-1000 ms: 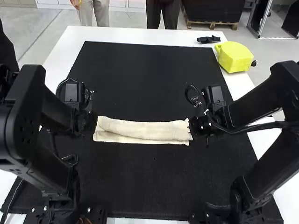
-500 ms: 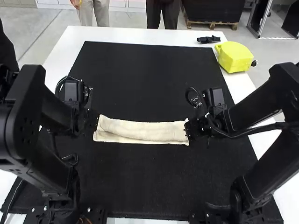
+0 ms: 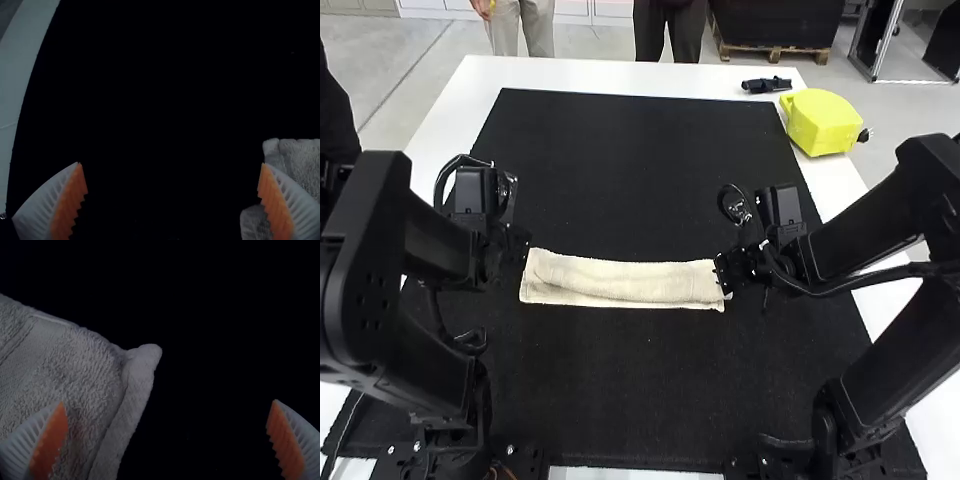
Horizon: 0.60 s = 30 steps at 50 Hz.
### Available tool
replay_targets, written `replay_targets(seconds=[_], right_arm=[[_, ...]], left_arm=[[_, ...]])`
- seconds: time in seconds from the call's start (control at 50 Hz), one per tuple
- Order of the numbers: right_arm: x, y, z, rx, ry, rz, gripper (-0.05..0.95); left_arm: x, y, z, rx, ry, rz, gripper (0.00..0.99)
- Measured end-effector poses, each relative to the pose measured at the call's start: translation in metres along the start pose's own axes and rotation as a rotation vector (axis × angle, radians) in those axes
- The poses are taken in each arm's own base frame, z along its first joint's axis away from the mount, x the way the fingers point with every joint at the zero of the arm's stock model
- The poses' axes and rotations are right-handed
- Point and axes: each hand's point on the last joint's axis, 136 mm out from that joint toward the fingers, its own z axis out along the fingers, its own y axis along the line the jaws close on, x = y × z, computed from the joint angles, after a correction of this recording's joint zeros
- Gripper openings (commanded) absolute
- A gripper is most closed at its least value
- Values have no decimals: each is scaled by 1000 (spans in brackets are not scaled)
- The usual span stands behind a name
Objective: Fold the towel.
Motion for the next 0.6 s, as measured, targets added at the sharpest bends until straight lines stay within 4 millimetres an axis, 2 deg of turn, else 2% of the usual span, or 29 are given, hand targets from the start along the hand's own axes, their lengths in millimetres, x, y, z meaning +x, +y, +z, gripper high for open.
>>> replay_targets(seconds=[0.14,0.26,0.38,0.5,0.6], right_arm=[[-2,-1,0,1,-2,0,908],[-12,-3,0,7,-25,1,908],[-17,-5,0,10,-34,2,908],[-18,-5,-1,11,-39,1,908],[-25,-7,-4,17,-61,3,908]], left_arm=[[-4,2,-2,-5,-14,10,823],[-7,3,-2,-7,-22,20,825],[-26,-1,-3,0,-72,33,826],[-49,-21,-3,46,-139,61,828],[-54,-43,2,100,-136,78,828]])
